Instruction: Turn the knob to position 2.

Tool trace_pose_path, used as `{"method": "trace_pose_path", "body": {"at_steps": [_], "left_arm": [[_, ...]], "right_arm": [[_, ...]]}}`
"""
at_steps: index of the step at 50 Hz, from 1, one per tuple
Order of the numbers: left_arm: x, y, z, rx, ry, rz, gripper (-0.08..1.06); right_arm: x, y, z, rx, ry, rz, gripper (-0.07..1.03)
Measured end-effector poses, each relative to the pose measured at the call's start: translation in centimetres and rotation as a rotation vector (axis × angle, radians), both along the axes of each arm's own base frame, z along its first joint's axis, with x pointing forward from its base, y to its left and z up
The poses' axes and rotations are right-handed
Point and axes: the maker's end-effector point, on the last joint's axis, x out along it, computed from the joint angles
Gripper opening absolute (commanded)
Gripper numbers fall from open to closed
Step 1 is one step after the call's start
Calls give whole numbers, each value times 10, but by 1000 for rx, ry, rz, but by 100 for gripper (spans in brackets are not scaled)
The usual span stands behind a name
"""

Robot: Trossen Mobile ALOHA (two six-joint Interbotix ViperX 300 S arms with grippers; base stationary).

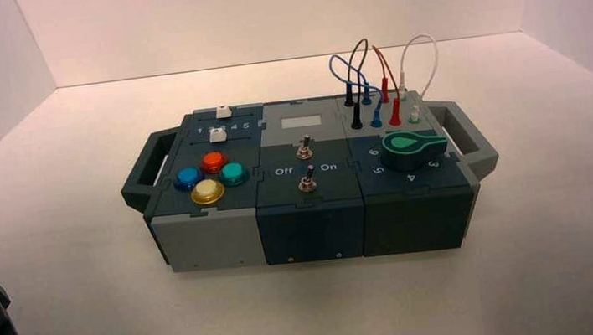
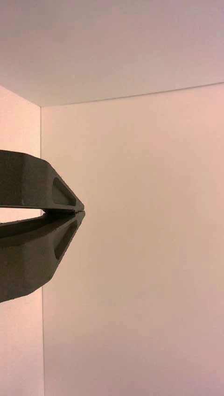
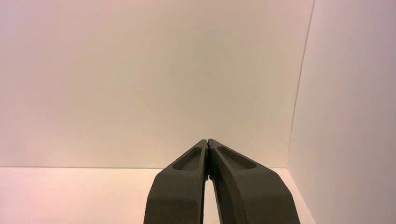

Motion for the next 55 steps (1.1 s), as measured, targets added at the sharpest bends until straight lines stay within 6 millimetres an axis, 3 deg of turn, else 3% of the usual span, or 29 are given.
{"method": "trace_pose_path", "body": {"at_steps": [18, 25, 43, 55], "left_arm": [[0, 0, 0, 0, 2, 1, -4], [1, -3, -12, -3, 65, -10, -3], [-2, -56, -52, -68, 398, -197, -3], [-31, -96, -89, -60, 665, -340, -3]], "right_arm": [[0, 0, 0, 2, 0, -2, -3], [0, 1, -6, 27, 30, 5, -3], [-8, 46, -46, 72, 276, 171, -2], [-19, 51, -74, 144, 458, 180, -2]]}}
